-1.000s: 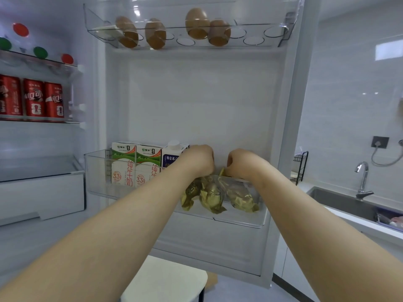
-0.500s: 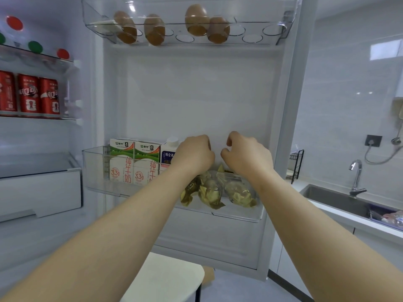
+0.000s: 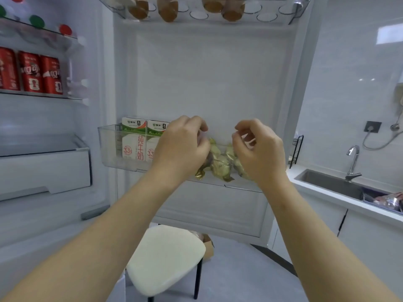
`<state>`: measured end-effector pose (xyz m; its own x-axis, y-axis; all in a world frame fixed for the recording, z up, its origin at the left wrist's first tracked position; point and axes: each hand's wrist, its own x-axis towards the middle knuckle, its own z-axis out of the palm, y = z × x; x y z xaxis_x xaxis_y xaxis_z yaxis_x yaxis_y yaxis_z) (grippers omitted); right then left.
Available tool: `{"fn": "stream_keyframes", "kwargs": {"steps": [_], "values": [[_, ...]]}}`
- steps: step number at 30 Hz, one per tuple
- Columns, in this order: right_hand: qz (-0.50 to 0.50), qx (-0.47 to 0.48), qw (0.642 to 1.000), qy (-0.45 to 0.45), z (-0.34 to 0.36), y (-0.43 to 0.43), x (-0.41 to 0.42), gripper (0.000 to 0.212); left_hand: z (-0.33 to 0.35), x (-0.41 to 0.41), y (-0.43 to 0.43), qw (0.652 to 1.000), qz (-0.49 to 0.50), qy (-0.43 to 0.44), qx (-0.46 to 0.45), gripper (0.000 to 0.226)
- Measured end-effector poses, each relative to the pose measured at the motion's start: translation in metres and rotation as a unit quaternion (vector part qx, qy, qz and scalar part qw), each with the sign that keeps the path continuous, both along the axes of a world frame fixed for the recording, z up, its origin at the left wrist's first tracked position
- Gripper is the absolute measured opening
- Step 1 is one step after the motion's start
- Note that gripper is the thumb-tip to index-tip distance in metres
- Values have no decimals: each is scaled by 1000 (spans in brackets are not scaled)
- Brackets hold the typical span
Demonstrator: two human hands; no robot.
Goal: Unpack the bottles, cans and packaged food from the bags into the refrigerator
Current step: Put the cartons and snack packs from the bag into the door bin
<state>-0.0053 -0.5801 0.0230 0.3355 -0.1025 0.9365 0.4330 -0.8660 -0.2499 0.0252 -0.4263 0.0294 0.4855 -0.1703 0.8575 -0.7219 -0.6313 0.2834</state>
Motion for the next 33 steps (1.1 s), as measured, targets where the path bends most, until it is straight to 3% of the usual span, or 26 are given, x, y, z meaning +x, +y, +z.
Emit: {"fn": "stream_keyframes", "kwargs": {"steps": [4, 6, 10, 15, 23, 33], "values": [[6, -54, 998, -42, -42, 22, -17, 23, -36, -15, 21, 999, -17, 2, 35, 15], [7, -63, 998, -22, -67, 33, -24, 24, -59, -19, 32, 998, -27, 26, 54, 17], [-2, -24, 991, 132, -121, 46, -35, 29, -106, -21, 46, 988, -51, 112, 92, 24], [-51, 66, 953, 292, -181, 44, -58, 24, -162, -23, 41, 967, -85, 185, 151, 25], [-168, 207, 865, 425, -253, 12, -142, 30, -230, -63, -20, 897, -239, 248, 278, 29], [-336, 353, 766, 419, -295, -38, -312, 33, -269, -202, -138, 787, -428, 212, 390, 28]]}}
